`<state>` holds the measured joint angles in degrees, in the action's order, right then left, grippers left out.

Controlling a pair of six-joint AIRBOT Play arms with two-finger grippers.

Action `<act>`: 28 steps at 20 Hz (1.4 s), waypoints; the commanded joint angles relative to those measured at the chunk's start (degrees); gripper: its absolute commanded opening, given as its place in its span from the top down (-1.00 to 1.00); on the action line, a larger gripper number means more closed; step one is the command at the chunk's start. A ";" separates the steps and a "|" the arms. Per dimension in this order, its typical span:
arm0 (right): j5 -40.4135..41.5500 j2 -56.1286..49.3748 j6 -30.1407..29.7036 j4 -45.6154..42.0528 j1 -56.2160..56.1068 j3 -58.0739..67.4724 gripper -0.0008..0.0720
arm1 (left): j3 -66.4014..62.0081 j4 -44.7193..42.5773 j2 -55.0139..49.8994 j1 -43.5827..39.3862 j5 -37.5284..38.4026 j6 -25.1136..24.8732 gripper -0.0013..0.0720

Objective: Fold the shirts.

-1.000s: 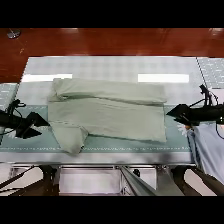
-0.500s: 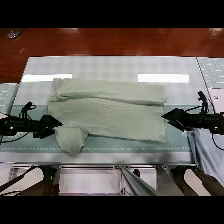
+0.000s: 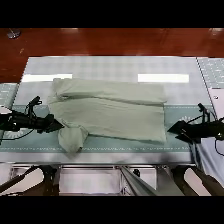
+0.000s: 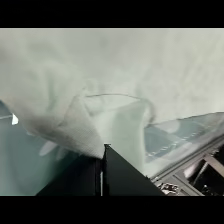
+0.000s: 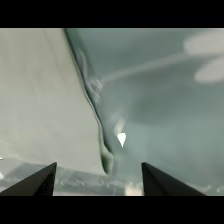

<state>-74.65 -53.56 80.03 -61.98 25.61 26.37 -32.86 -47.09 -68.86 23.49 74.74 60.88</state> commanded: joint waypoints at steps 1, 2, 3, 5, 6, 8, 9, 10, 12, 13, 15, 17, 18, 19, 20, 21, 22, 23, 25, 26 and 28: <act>-0.66 0.02 3.17 -2.64 -4.76 -3.78 -0.72 | -0.92 2.32 0.07 -0.26 0.96 -0.66 0.91; 0.28 -0.15 3.80 -1.84 -6.43 -3.82 -0.72 | -0.92 2.34 0.04 -0.31 0.96 -0.66 0.91; 1.31 -0.79 3.89 -0.09 -8.00 -3.82 -0.72 | -0.92 2.34 0.02 -0.31 0.94 -0.68 0.91; 4.61 -2.75 3.80 4.24 -10.16 -3.80 -0.72 | -0.92 2.34 0.02 -0.28 0.94 -0.68 0.91; 6.82 -3.85 3.80 6.45 -10.78 -3.80 -0.72 | -0.92 2.34 0.02 -0.31 0.87 -0.68 0.91; 10.05 -5.88 3.85 9.20 -11.56 -3.28 -0.72 | -0.92 2.34 0.02 -0.28 0.72 -0.66 0.91; 10.75 -6.82 3.89 10.45 -11.56 -2.80 -0.71 | -0.92 2.34 0.02 -0.31 0.66 -0.66 0.90; 11.06 -7.82 3.76 11.65 -11.56 -2.16 -0.70 | -0.92 2.36 0.02 -0.28 0.46 -0.66 0.91; 10.60 -9.22 1.90 13.66 -11.56 -1.18 0.15 | -0.94 2.69 0.02 -0.28 0.28 -0.66 0.90; 9.86 -9.38 -0.92 14.78 -11.54 -0.57 0.88 | -1.14 3.15 0.04 -0.28 0.44 -0.66 0.91; 7.21 -9.38 -2.78 14.19 -11.47 2.47 0.89 | -3.23 3.21 0.02 0.02 1.90 -0.83 0.91; 5.62 -9.38 -2.62 12.07 -11.50 7.56 0.89 | -6.97 3.23 0.02 1.33 3.39 -0.81 0.90; 5.55 -9.38 -2.47 11.69 -11.47 10.25 0.89 | -9.44 3.23 0.02 2.45 3.54 -0.42 0.90; 5.70 -9.62 -2.19 11.17 -11.50 13.29 0.89 | -12.00 3.26 -0.15 3.43 2.99 1.14 0.91; 5.68 -10.43 -1.53 10.58 -11.50 16.24 0.89 | -14.40 3.23 -0.57 3.82 1.84 2.97 0.91; 5.77 -11.96 -1.27 10.51 -11.56 19.34 0.89 | -17.05 3.23 -1.62 3.58 0.61 3.89 0.91; 5.77 -13.90 -1.18 10.62 -11.56 22.12 0.89 | -19.56 3.26 -3.08 2.75 -0.52 4.85 0.91; 5.97 -16.24 -0.94 10.64 -11.54 24.92 0.89 | -22.58 3.26 -5.35 1.51 -1.42 5.90 0.91; 7.04 -21.05 -0.07 10.86 -11.56 30.01 0.90 | -29.40 3.28 -10.97 -1.40 -2.32 8.09 0.91; 7.54 -23.28 0.15 11.58 -11.56 32.13 0.89 | -32.94 3.23 -14.03 -2.97 -2.32 8.68 0.91; 9.03 -27.74 0.07 14.40 -11.56 35.85 0.89 | -40.46 3.02 -21.33 -6.03 -2.60 9.64 0.91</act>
<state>-67.53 -75.55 79.55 -50.11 14.09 56.16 -63.83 -43.72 -82.04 20.99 73.38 67.99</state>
